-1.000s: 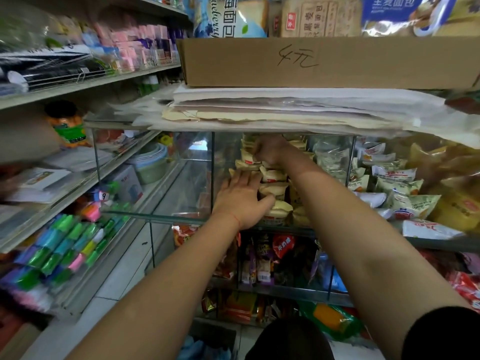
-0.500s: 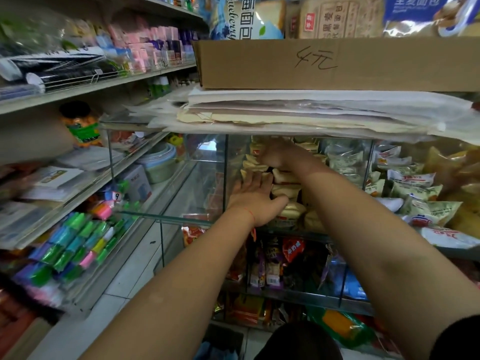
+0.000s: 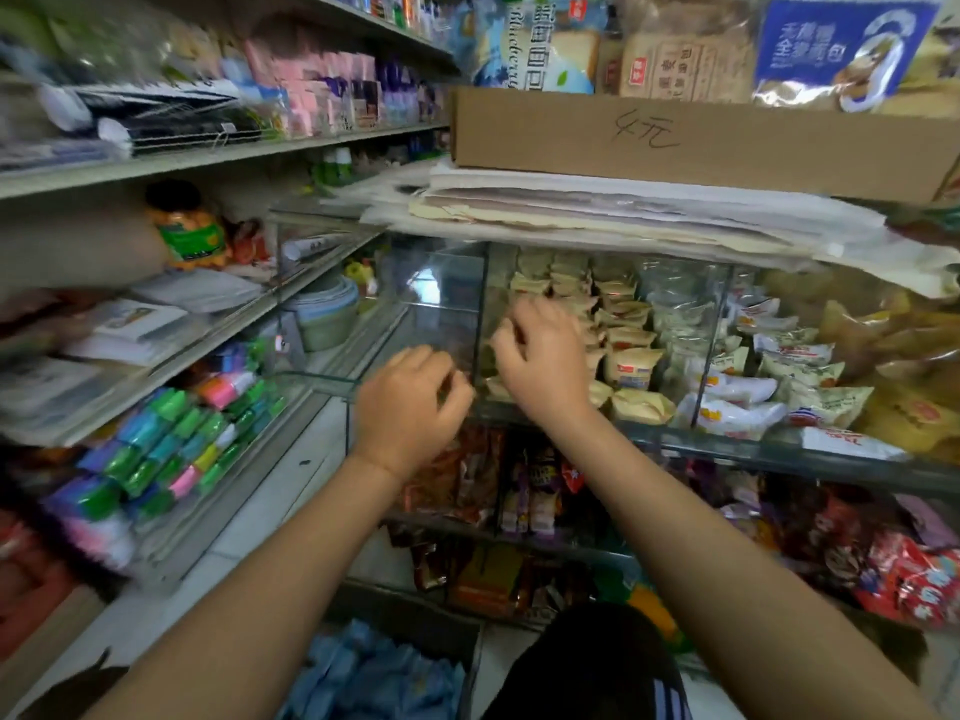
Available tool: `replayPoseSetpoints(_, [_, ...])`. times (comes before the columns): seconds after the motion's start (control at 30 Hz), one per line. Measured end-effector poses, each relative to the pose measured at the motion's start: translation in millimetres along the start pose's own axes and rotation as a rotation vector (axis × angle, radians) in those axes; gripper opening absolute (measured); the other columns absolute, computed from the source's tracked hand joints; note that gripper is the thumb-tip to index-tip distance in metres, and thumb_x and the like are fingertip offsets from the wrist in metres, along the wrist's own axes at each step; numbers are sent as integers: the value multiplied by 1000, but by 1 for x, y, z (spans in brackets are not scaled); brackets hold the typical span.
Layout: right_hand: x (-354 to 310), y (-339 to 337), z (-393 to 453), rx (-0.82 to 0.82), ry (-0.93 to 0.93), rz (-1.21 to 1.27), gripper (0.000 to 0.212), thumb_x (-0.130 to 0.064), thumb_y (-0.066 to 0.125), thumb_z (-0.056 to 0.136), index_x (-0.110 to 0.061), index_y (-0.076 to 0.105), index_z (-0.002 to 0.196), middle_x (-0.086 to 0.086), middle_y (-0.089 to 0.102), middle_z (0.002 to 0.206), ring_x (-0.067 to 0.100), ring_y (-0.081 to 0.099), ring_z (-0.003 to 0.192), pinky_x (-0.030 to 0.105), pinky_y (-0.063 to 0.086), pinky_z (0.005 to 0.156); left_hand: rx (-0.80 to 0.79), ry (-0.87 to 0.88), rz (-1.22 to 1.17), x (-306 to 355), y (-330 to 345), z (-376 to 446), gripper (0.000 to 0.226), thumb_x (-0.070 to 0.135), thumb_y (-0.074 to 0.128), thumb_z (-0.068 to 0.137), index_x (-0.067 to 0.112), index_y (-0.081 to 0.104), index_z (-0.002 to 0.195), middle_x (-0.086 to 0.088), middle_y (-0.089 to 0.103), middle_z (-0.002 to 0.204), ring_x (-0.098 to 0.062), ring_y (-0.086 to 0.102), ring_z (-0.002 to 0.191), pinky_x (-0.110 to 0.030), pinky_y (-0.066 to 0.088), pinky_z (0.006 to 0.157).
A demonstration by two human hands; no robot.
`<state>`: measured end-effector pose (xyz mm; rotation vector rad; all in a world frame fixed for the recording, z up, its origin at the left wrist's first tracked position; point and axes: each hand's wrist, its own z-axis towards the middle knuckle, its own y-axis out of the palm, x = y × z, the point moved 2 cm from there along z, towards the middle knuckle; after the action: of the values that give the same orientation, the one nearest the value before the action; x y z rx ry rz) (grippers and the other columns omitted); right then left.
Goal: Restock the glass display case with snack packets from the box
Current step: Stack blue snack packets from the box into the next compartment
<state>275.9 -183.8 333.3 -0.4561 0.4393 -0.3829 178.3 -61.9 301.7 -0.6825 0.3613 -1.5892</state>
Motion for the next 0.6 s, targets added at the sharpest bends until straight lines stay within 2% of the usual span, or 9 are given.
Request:
replayPoseSetpoints(0.03, [-16, 7, -16, -8, -68, -32, 18, -23, 47, 85, -13, 53, 72, 3, 53, 77, 24, 50, 78, 36, 36, 73, -42, -122, 13, -21, -5, -20, 29, 36, 44, 85, 15, 53, 67, -5, 57, 70, -26, 56, 67, -32, 42, 53])
replayPoseSetpoints(0.1, [-47, 31, -50, -67, -233, -85, 16, -22, 53, 83, -11, 54, 70, 7, 52, 74, 25, 49, 74, 37, 35, 68, -235, -333, 93, -62, -7, -62, 30, 41, 46, 85, 16, 56, 73, -8, 60, 79, -30, 59, 75, -33, 45, 58])
replayPoseSetpoints(0.2, [-81, 90, -111, -316, -360, -83, 14, -23, 57, 80, -11, 59, 73, 8, 56, 75, 26, 52, 75, 36, 38, 64, -507, -541, 153, -110, -7, -131, 31, 44, 50, 89, 16, 64, 90, -7, 62, 97, -29, 61, 92, -35, 49, 70])
replayPoseSetpoints(0.27, [-91, 136, -154, -633, -289, -76, 19, -26, 57, 84, -9, 65, 85, 12, 61, 88, 31, 59, 84, 37, 45, 67, -639, -666, 136, -136, -8, -178, 34, 45, 50, 90, 16, 66, 99, -7, 62, 106, -29, 61, 98, -35, 49, 76])
replayPoseSetpoints(0.37, [-87, 195, -224, -1148, -44, -97, 29, -28, 51, 91, -9, 63, 110, 17, 59, 114, 34, 57, 104, 35, 47, 79, -854, -836, 60, -175, -1, -254, 31, 39, 54, 90, 14, 65, 103, -10, 64, 114, -28, 60, 104, -30, 44, 78])
replayPoseSetpoints(0.47, [-78, 242, -287, -1381, 116, -63, 26, -23, 51, 91, -8, 63, 109, 20, 61, 116, 34, 57, 107, 34, 46, 83, -1018, -980, -1, -208, 18, -325, 28, 30, 55, 92, 8, 67, 104, -14, 67, 112, -29, 62, 105, -31, 47, 83])
replayPoseSetpoints(0.6, [-57, 300, -357, -1629, 221, -81, 26, -17, 50, 95, -5, 64, 113, 19, 61, 122, 31, 57, 112, 31, 44, 90, -1199, -1077, -34, -241, 61, -394, 41, 29, 49, 97, 6, 57, 129, -21, 57, 131, -33, 55, 120, -36, 44, 98])
